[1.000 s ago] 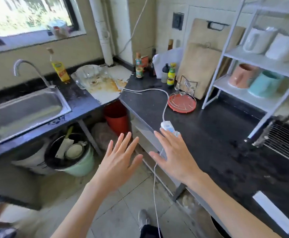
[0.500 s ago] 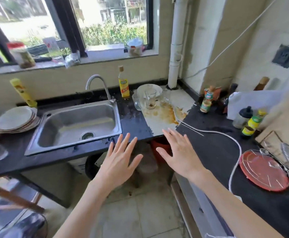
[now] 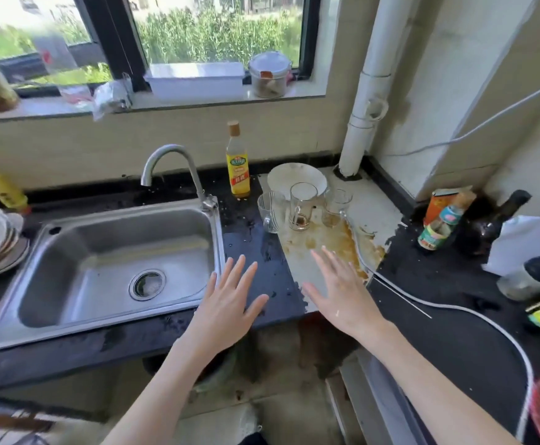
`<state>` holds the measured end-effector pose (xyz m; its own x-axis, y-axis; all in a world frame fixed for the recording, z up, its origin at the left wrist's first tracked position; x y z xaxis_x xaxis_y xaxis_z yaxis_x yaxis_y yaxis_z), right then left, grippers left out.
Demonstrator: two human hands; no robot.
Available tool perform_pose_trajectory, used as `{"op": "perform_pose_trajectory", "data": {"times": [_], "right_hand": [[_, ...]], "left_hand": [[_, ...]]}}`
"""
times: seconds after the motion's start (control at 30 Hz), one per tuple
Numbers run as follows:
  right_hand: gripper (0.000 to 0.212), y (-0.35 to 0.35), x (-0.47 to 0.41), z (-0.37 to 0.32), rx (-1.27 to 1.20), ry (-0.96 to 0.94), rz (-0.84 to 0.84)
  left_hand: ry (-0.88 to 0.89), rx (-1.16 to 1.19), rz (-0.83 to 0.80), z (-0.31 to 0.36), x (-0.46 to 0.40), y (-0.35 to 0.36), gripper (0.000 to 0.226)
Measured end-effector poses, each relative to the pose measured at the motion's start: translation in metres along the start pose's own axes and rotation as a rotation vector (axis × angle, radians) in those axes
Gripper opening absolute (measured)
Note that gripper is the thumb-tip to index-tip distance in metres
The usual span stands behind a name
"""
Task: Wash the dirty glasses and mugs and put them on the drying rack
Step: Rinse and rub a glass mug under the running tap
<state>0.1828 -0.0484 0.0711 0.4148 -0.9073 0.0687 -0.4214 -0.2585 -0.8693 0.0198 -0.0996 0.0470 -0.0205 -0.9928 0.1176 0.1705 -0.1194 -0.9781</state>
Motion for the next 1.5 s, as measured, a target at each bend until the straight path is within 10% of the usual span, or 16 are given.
{"op": "perform_pose_trajectory", "data": {"times": [0.77,1.0,1.5], "right_hand": [[0.079,0.038,-0.238,0.09,0.297,-0.075,-0.234],[0.07,0.034,-0.243,0.091,0.212,-0.108,-0.224],[0.055,0.072,-0.232,-0.036,-0.011,-0.336,-0.212]], "left_hand": [[-0.466,0.756,-0.174,-0.057,-0.248,0.078,0.04],[-0.669,1.215,-0.115,-0.056,-0.254,0.094,0.02],[-0.856,1.326,0.066,-0.171,-0.128,0.066,0.022]]}}
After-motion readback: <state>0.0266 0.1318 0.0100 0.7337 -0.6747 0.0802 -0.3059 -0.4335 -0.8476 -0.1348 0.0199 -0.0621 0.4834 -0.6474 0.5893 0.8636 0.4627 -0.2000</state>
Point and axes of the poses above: each hand's wrist, its own x-axis away from the middle knuckle, its own y-axis out of the palm, z = x × y, the point moved 9 cm from there along -x, towards the middle knuckle, and after that the axes turned 7 degrees about -x, right-handed, at the moved point
